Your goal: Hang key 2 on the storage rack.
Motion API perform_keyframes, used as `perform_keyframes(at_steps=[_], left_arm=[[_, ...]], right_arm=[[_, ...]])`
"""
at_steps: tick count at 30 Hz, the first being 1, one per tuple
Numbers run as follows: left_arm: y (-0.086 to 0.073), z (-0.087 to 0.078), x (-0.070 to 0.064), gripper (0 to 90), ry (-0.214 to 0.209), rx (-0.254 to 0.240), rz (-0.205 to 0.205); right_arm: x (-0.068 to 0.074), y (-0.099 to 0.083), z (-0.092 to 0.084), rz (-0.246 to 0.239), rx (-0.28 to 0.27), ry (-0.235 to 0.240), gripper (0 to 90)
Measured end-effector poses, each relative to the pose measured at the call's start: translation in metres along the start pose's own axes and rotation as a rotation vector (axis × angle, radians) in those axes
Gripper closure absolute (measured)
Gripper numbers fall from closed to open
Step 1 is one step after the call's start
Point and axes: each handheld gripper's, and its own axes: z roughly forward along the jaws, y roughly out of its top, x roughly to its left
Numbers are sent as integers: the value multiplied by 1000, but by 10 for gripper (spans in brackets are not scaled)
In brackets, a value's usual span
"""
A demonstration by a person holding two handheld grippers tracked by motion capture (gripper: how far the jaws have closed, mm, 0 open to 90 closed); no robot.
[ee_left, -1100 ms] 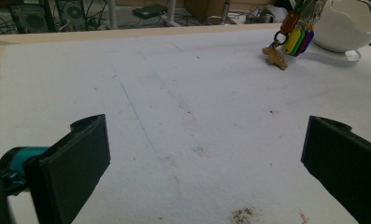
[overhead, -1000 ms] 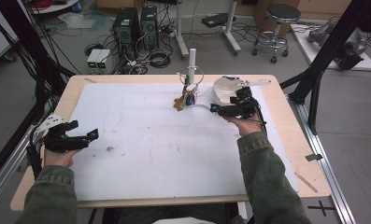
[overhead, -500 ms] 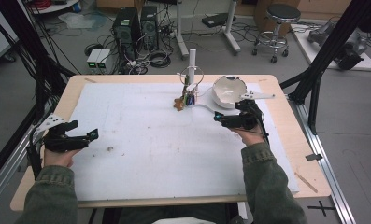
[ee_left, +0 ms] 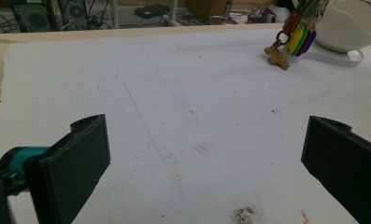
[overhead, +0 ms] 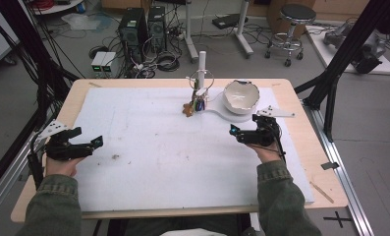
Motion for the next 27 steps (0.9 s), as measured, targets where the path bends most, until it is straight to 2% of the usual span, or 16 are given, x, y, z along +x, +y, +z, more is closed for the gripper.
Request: perform_keyframes(at_steps=[5,13,16,21,27], left_arm=[[-1,-1,1,17,3,-4,-5],[-1,0,1,17,4,-5,-9],[-1,0,1,17,3,-5,-3],[-1,0,1,18,3,-6,-9],[-1,0,1,18,-1,-5,-7]], right_arm=[[-4,-13,-9,1,-40,-2,10],[-10,-32,-15,-16,-54,-36,10],[-12,-36,-15,-4,-53,-43,10],[-16,-46,-14,-16,-65,-81,10],[-20,-55,-13,2,-60,-94,10]])
